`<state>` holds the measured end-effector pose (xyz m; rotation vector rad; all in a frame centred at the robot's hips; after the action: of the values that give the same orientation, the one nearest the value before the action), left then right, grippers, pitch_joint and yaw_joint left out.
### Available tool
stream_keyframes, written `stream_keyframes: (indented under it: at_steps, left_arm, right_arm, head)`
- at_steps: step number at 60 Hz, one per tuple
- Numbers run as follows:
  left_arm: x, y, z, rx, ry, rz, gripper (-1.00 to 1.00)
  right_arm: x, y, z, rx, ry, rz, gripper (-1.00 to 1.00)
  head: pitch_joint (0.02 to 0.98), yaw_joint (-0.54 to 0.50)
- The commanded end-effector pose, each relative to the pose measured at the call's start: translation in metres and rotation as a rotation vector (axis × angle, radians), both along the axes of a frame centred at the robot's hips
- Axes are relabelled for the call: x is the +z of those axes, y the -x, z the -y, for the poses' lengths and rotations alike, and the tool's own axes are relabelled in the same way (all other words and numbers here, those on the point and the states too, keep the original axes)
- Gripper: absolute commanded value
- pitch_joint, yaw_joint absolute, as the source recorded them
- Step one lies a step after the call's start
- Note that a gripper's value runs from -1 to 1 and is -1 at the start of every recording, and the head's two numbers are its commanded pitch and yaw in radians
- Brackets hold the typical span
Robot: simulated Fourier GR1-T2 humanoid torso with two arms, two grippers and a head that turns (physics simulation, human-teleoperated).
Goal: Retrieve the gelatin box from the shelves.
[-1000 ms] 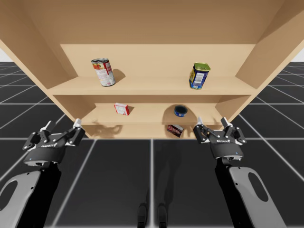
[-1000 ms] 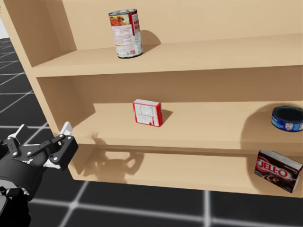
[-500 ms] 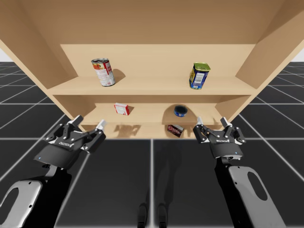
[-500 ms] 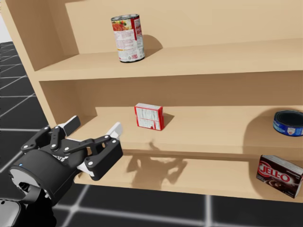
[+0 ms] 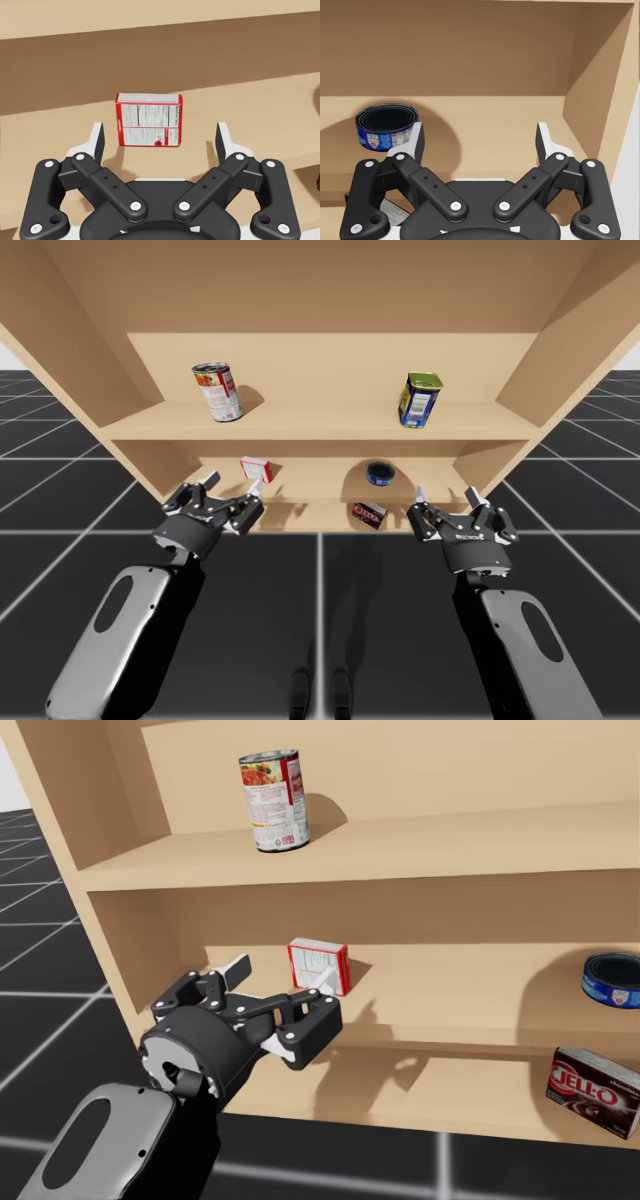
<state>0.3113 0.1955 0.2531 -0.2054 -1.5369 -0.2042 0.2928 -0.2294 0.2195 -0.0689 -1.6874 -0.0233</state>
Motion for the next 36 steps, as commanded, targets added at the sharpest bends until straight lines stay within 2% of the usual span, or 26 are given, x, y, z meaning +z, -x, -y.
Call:
stream_keyframes:
  at_steps: [1, 8, 11, 17, 21, 36]
  left_arm:
    - [-0.007, -0.021, 0.007, 0.008, 0.0, -0.011, -1.0]
    - [-0.011, -0.034, 0.012, 0.019, -0.005, -0.025, -1.0]
    - [-0.012, -0.041, 0.013, 0.023, 0.008, -0.036, -1.0]
    - [-0.016, -0.055, 0.014, 0.039, 0.002, -0.033, -1.0]
    - [-0.019, -0.062, 0.014, 0.046, 0.014, -0.041, -1.0]
    - [-0.027, -0.089, 0.019, 0.064, 0.016, -0.056, -1.0]
  right_arm:
    - [0.0, 0.0, 0.0, -0.001, 0.003, 0.002, -1.0]
    - [0.0, 0.0, 0.001, -0.001, 0.005, 0.002, -1.0]
    - [0.0, 0.0, 0.001, -0.002, 0.007, 0.003, -1.0]
    - [0.001, 0.0, 0.001, -0.003, 0.007, 0.004, -1.0]
    - [0.0, 0.0, 0.001, -0.004, 0.011, 0.004, -1.0]
    - [0.0, -0.001, 0.002, -0.03, 0.023, 0.014, -1.0]
  head:
    - [0.547, 0.25]
    - [0.547, 0.24]
    - [0.548, 0.24]
    - [0.548, 0.24]
    - [0.546, 0.24]
    - [0.548, 0.24]
